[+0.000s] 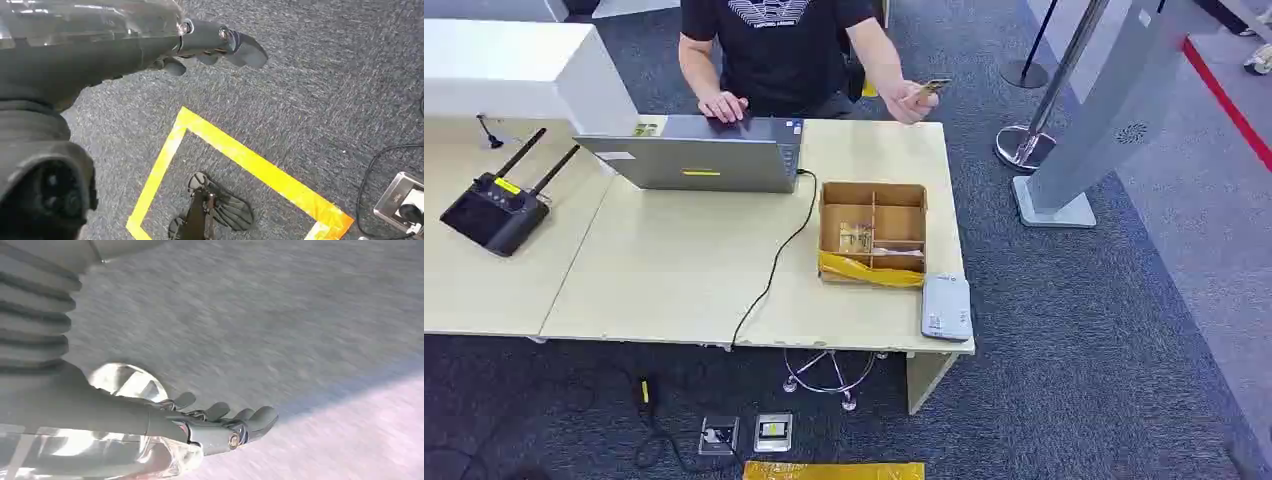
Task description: Pass the card to the sensor for recognition and then transmit it.
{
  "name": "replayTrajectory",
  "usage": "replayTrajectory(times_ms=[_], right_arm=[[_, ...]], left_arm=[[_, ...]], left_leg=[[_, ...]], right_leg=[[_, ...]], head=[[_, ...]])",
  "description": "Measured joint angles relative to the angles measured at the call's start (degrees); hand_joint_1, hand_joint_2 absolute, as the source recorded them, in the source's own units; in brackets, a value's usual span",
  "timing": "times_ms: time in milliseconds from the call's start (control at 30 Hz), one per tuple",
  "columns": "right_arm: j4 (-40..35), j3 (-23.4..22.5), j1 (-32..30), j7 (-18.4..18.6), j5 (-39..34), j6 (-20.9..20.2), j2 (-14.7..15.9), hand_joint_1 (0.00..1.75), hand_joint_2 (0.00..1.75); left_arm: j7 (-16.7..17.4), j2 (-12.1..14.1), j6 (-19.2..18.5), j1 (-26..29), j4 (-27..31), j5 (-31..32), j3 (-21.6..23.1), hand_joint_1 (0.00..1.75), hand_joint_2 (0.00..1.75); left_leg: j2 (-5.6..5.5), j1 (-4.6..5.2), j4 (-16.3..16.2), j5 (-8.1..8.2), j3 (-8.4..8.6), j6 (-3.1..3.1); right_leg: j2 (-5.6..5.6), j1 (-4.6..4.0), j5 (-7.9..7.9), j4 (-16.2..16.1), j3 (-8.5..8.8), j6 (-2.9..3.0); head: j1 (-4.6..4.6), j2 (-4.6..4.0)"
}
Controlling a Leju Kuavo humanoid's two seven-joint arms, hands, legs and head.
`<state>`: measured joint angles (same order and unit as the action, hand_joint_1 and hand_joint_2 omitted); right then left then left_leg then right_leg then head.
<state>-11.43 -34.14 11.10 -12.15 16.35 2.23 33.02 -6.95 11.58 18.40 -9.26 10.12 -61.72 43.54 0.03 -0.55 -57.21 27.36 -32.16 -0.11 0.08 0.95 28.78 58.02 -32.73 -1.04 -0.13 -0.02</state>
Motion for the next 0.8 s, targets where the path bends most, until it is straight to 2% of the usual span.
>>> replayTrajectory(times_ms=[167,267,400,533,633,800], right_arm=[[-1.46,-0.39,7.02,-0.33,2.08,-1.33,7.13,0.00,1.75],[-1.86,-0.39,9.15,-0.46,2.19,-1.51,9.34,0.00,1.75],[-2.34,-0.28,11.57,-3.21,4.32,-1.55,10.82,0.00,1.75],[-3.81,0.85,16.83,-5.49,8.77,-1.92,12.03,0.00,1.75],[-5.40,3.23,20.28,-7.08,12.37,-2.05,11.74,0.00,1.75],[-8.42,8.59,24.16,-6.67,13.29,-1.70,10.71,0.00,1.75]], left_arm=[[-0.35,0.22,-0.70,-0.15,0.00,0.33,0.02,0.00,0.00],[-0.52,0.17,-0.92,-0.11,0.00,0.31,0.07,0.00,0.00],[-1.20,0.20,-1.25,-0.13,0.00,0.52,0.37,0.00,0.00],[-2.21,0.22,-1.92,-0.35,0.00,1.18,0.98,0.00,0.00],[-2.86,0.28,-2.71,-0.43,0.00,1.75,1.20,0.00,0.00],[-3.13,0.35,-2.97,-0.52,0.00,2.21,1.55,0.00,0.00]], left_leg=[[0.06,0.02,-0.01,-0.06,0.06,0.08],[-0.14,0.01,-0.02,-0.09,0.01,0.12],[-0.12,0.04,0.00,-0.09,-0.06,0.13],[-0.01,0.01,0.00,-0.09,-0.02,0.13],[-0.08,0.02,0.00,-0.12,-0.03,0.13],[-0.28,0.00,-0.01,-0.17,-0.03,0.17]], right_leg=[[0.02,0.02,-0.02,0.00,0.03,-0.01],[-0.16,0.00,-0.01,0.00,0.07,-0.01],[-0.14,0.02,-0.01,0.04,0.04,-0.01],[-0.05,0.00,-0.02,0.05,0.06,-0.01],[-0.10,0.00,-0.03,0.06,0.12,-0.02],[-0.32,-0.02,-0.03,0.06,0.14,-0.02]], head=[[0.00,0.00],[0.02,0.00],[-0.04,0.00],[0.04,0.00],[0.00,0.00],[0.00,0.00]])
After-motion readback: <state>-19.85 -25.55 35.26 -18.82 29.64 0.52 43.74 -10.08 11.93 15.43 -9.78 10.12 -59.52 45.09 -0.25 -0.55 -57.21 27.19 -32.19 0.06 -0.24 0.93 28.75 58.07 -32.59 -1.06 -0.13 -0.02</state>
